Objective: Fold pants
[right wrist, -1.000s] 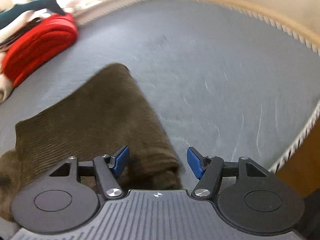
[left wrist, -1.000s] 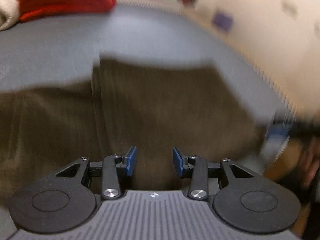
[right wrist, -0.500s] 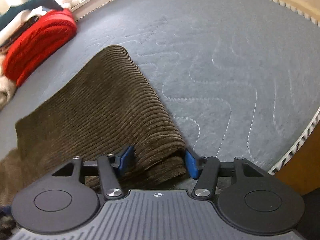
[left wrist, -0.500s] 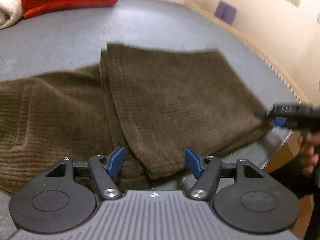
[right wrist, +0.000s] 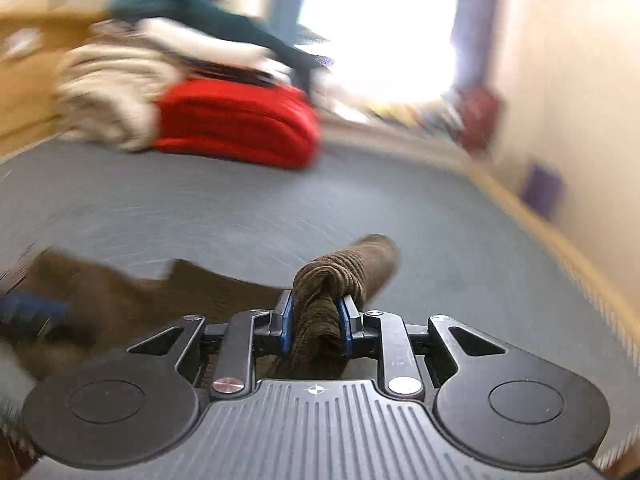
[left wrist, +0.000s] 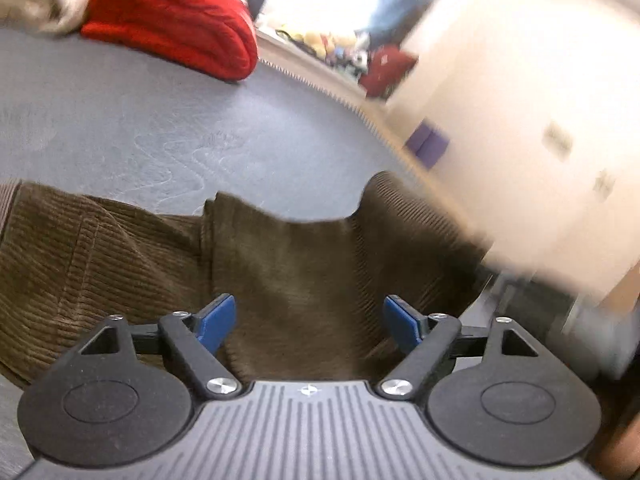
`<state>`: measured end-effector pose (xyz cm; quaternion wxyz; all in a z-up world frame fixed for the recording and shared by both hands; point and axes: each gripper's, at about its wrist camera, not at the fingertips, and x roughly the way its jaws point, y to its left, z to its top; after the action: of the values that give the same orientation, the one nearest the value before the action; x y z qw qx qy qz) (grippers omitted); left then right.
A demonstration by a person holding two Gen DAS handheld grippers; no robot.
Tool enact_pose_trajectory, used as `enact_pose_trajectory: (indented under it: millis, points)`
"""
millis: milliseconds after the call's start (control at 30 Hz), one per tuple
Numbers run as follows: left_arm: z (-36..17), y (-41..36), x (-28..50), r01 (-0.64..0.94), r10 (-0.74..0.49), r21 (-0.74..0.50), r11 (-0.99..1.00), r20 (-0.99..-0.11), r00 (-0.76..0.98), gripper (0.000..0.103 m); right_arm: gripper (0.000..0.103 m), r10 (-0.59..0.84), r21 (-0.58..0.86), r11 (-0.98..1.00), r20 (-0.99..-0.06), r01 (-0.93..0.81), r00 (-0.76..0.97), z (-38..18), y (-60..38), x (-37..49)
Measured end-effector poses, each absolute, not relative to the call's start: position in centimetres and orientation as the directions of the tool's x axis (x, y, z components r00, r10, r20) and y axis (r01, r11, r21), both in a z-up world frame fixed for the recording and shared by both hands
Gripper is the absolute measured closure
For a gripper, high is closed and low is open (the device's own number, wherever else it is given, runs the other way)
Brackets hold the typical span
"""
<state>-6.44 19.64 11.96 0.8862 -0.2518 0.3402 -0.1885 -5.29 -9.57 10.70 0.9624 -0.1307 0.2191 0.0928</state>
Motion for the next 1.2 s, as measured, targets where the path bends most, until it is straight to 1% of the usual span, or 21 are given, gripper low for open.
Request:
enact_pose_trajectory:
  millis: [67, 167, 233, 367, 533, 567, 600, 633, 700, 767, 833, 933, 1033, 1100, 1167, 1200]
  points:
    - [12.1, 21.6, -6.0, 0.127, -0.539, -0.662, 0.739, -0.468, 0.7, 0.016, 0.08, 0.186, -0.258, 0.911, -0.443, -0.323, 0.877, 10.0, -6.6, -7.0]
    - [11.8, 23.3, -4.7, 0.074, -0.586, -0.755, 0.652, -0.439, 0.681, 0.015, 0.081, 0.249, -0.335, 0.839, -0.467, -0.43, 0.849, 8.1, -2.8, -8.9]
    - [11.3, 23.5, -3.7, 0.056, -0.611, -0.783, 0.619, -0.436, 0.661, 0.015, 0.082, 0.284, -0.366, 0.795, -0.48, -0.484, 0.83, 7.3, -0.9, -9.6]
    - [11.0, 23.1, -1.8, 0.071, -0.665, -0.82, 0.568, -0.407, 0.626, 0.015, 0.083, 0.333, -0.395, 0.725, -0.516, -0.565, 0.789, 6.3, 2.2, -10.3]
    - [8.8, 22.3, 0.6, -0.013, -0.635, -0.801, 0.599, -0.484, 0.602, 0.015, 0.085, 0.384, -0.405, 0.66, -0.542, -0.633, 0.748, 5.6, 4.4, -10.3]
    - [8.3, 22.2, 1.2, -0.026, -0.635, -0.802, 0.597, -0.492, 0.596, 0.015, 0.087, 0.395, -0.4, 0.652, -0.547, -0.644, 0.739, 5.6, 4.6, -10.0]
    - [8.0, 22.4, 1.6, -0.034, -0.639, -0.805, 0.592, -0.495, 0.588, 0.019, 0.089, 0.403, -0.393, 0.647, -0.552, -0.653, 0.73, 5.6, 4.7, -9.6]
    - [7.6, 22.5, 1.9, -0.043, -0.644, -0.809, 0.587, -0.499, 0.58, 0.022, 0.103, 0.41, -0.388, 0.641, -0.557, -0.663, 0.722, 5.6, 4.7, -9.5]
    - [7.2, 22.4, 2.7, -0.058, -0.637, -0.789, 0.611, -0.534, 0.556, 0.036, 0.103, 0.456, -0.395, 0.586, -0.562, -0.708, 0.691, 5.9, 5.1, -9.4]
    - [6.5, 22.5, 3.4, -0.077, -0.621, -0.761, 0.644, -0.579, 0.529, 0.046, 0.103, 0.489, -0.408, 0.535, -0.565, -0.74, 0.665, 5.9, 5.2, -9.8]
    - [6.1, 22.9, 4.0, -0.107, -0.596, -0.744, 0.659, -0.604, 0.528, 0.046, 0.103, 0.5, -0.372, 0.521, -0.597, -0.768, 0.628, 5.9, 5.0, -9.4]
    - [5.8, 24.2, 4.5, -0.157, -0.564, -0.737, 0.657, -0.619, 0.547, 0.046, 0.103, 0.507, -0.332, 0.548, -0.599, -0.768, 0.62, 6.3, 3.9, -8.8]
    - [5.9, 24.7, 4.2, -0.169, -0.564, -0.745, 0.646, -0.614, 0.552, 0.042, 0.102, 0.473, -0.335, 0.596, -0.588, -0.729, 0.657, 6.6, 1.9, -9.0]
    - [5.9, 24.4, 4.6, -0.161, -0.573, -0.746, 0.646, -0.613, 0.544, 0.038, 0.098, 0.455, -0.3, 0.647, -0.586, -0.701, 0.67, 7.2, 0.3, -8.5]
    - [5.6, 23.3, 5.1, -0.156, -0.577, -0.739, 0.656, -0.623, 0.529, 0.036, 0.092, 0.437, -0.269, 0.693, -0.581, -0.669, 0.687, 7.2, -1.3, -8.6]
    - [5.4, 22.8, 5.3, -0.149, -0.578, -0.733, 0.664, -0.629, 0.519, 0.031, 0.086, 0.431, -0.261, 0.708, -0.576, -0.656, 0.694, 7.3, -1.7, -8.4]
